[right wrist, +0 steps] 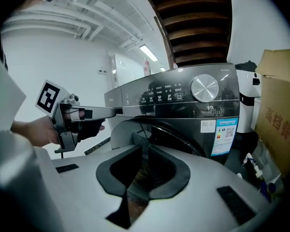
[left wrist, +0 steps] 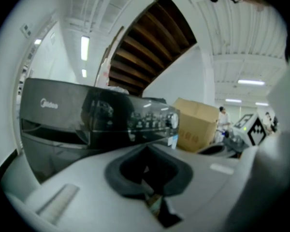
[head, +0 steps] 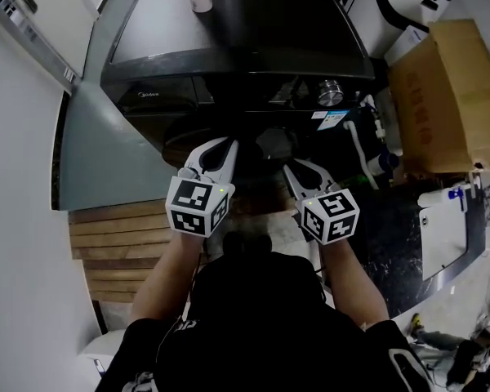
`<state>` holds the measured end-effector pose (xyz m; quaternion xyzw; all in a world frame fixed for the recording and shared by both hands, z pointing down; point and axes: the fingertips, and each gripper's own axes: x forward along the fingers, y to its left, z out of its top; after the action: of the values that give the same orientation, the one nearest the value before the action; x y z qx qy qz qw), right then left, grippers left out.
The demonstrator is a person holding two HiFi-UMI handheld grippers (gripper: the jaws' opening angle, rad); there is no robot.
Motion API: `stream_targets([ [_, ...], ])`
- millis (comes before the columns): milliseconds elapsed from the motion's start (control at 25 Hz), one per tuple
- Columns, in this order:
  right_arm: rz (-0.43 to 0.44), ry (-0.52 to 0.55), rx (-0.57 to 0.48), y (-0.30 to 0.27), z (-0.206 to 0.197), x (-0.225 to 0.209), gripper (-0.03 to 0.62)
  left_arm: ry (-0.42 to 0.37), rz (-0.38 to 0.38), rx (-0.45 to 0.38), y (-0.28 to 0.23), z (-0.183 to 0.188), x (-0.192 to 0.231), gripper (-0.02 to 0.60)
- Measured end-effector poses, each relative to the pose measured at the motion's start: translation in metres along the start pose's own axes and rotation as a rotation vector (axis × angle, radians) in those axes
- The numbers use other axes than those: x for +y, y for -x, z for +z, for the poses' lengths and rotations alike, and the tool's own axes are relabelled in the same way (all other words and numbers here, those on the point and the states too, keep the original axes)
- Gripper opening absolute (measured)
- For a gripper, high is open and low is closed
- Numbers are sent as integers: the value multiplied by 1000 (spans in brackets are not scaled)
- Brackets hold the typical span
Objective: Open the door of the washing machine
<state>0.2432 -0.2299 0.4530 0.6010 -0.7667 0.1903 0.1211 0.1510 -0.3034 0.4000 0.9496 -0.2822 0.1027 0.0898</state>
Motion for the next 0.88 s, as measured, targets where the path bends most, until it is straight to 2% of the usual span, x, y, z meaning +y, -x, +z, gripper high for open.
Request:
stream_targets([
  [160,-17,36,22,-12,1,4,51,-44,-37,20,-11,-3,5,8],
  [320,-23,44,35,-20,4,-11,74,-44,-52,19,-23,2,2,8],
  [520,-48,74,40,-26,9,-45,92,-31,-38,36,-35,6,2,8],
  [680,-31,85,88,-30,9,-76,156,-34,-13,39,-46,13,-3,8],
  [880,0,188,163,-43,10,-97,169,-44,0,52,-56,15,-12,8],
])
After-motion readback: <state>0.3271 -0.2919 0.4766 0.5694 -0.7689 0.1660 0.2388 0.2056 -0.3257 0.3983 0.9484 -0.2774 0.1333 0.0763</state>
